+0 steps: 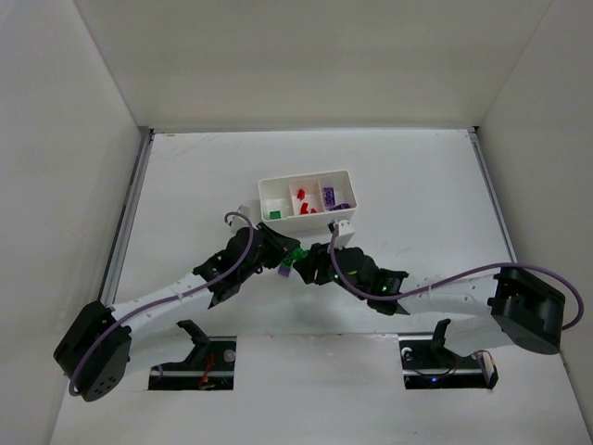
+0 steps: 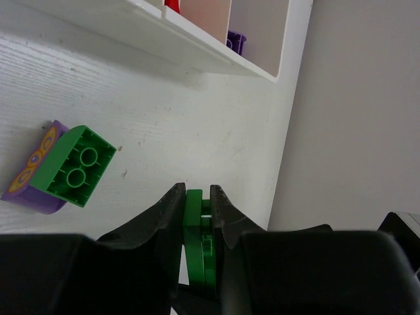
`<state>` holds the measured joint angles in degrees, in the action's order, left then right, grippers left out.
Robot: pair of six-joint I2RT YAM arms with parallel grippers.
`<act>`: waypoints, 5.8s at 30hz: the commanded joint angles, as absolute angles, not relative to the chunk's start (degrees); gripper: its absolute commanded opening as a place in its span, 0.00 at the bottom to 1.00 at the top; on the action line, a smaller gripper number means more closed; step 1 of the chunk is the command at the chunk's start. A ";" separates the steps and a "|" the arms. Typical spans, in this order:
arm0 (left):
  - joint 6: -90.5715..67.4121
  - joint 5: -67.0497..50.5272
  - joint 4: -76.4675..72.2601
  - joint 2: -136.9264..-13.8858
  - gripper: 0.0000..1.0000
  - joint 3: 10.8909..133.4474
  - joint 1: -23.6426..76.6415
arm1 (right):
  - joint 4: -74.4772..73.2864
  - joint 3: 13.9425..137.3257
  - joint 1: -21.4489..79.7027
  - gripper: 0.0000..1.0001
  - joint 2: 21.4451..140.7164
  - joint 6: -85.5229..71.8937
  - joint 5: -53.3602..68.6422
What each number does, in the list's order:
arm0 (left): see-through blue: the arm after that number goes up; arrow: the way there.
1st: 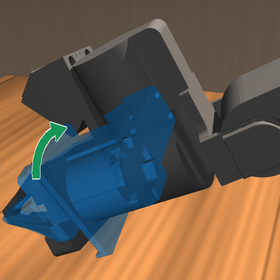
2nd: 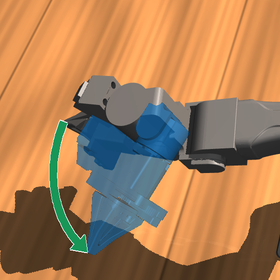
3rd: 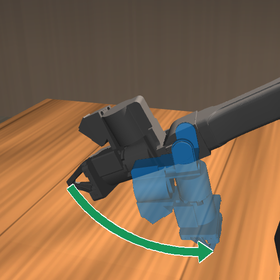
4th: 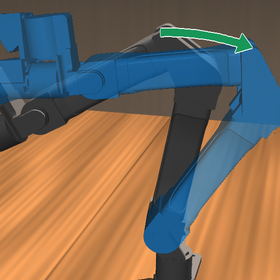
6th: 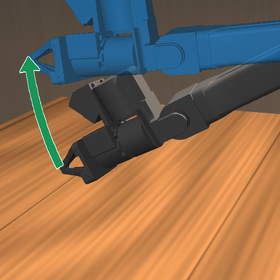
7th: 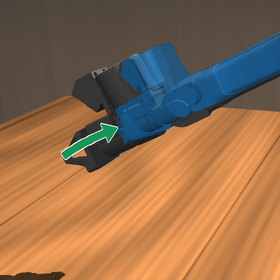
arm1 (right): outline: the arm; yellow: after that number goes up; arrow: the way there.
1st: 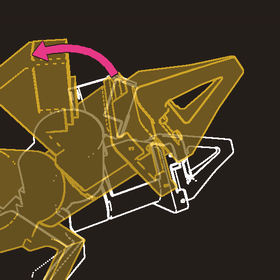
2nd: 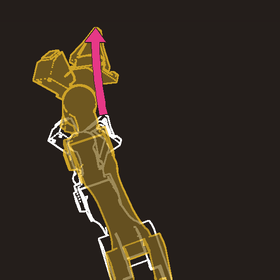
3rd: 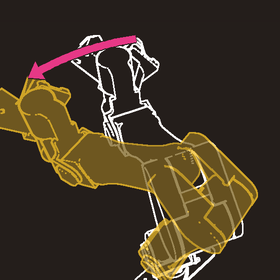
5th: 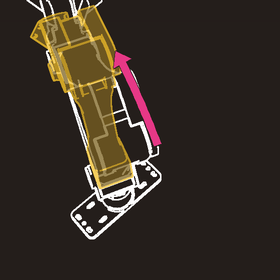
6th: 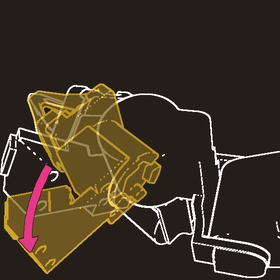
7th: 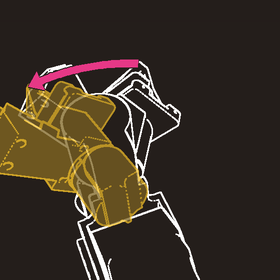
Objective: Sort the legos into containers by color
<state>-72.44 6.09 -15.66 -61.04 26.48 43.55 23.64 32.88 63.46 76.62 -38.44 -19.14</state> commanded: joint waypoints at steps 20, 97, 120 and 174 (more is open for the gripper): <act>-67.15 9.32 -15.47 -60.91 0.07 26.54 44.87 | 25.66 33.40 63.15 0.52 73.04 -38.32 -18.81; -34.29 23.64 -17.05 -73.47 0.10 48.77 25.79 | 13.36 31.30 48.38 0.32 58.89 -31.29 -21.00; -23.82 26.54 -22.41 -92.45 0.25 57.74 30.98 | 14.15 32.43 52.42 0.68 64.33 -30.41 -22.06; -45.08 22.59 -15.56 -48.16 0.53 14.50 32.30 | -10.90 66.89 65.52 0.43 104.07 -45.88 -37.35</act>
<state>-43.51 24.47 -13.96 -49.21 15.33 31.83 -10.57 66.28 65.34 106.83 -45.89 -35.07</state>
